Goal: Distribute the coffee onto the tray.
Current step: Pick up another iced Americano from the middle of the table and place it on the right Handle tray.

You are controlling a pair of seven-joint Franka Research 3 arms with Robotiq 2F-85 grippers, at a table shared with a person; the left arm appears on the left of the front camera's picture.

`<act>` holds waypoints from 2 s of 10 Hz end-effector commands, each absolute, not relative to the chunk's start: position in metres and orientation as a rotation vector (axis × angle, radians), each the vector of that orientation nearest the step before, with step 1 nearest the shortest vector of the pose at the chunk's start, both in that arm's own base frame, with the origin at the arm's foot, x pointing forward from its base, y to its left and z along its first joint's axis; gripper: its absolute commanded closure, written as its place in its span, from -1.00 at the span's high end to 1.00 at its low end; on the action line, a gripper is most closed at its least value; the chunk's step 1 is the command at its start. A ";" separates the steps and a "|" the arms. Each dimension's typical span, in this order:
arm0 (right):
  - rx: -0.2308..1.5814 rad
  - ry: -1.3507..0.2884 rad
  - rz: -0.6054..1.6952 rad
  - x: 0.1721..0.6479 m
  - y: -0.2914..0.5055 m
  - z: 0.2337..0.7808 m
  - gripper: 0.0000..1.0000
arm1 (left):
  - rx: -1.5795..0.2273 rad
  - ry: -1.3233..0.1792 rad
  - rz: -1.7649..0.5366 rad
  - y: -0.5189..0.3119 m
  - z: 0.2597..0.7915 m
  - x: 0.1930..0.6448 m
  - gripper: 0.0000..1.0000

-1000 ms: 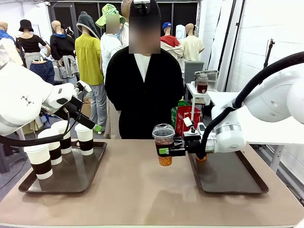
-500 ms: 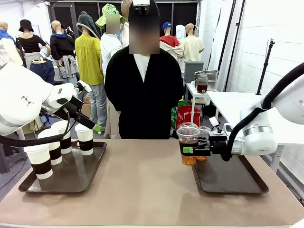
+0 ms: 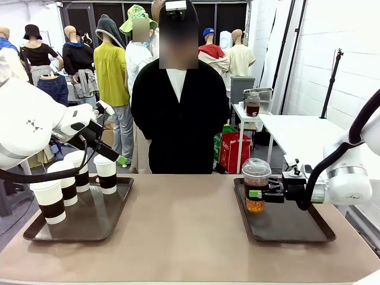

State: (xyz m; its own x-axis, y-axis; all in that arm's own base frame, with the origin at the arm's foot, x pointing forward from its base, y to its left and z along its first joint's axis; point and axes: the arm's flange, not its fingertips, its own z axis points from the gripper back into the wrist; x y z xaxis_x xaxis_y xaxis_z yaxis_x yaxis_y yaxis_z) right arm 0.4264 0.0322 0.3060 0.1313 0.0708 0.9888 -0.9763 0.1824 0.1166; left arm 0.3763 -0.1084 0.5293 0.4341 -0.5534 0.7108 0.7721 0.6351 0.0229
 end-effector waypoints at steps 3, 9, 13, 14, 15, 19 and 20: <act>1.107 -1.180 1.069 0.420 0.005 0.278 0.55 | -0.345 -0.750 -0.847 -0.106 0.528 0.377 1.00; 1.113 -1.202 1.054 0.428 -0.007 0.237 0.55 | -0.345 -0.750 -0.847 -0.106 0.528 0.377 1.00; 1.100 -1.220 1.039 0.437 -0.006 0.225 0.55 | -0.345 -0.750 -0.847 -0.106 0.528 0.377 1.00; 1.105 -1.211 1.028 0.438 -0.006 0.223 0.55 | -0.345 -0.750 -0.847 -0.106 0.528 0.377 1.00; 1.108 -1.205 1.029 0.438 -0.007 0.221 0.55 | -0.345 -0.750 -0.847 -0.106 0.528 0.377 1.00; 1.116 -1.142 0.997 0.432 -0.007 0.227 1.00 | -0.345 -0.750 -0.847 -0.106 0.528 0.377 1.00; 1.106 -1.139 0.998 0.429 -0.009 0.228 1.00 | -0.345 -0.750 -0.847 -0.106 0.528 0.377 1.00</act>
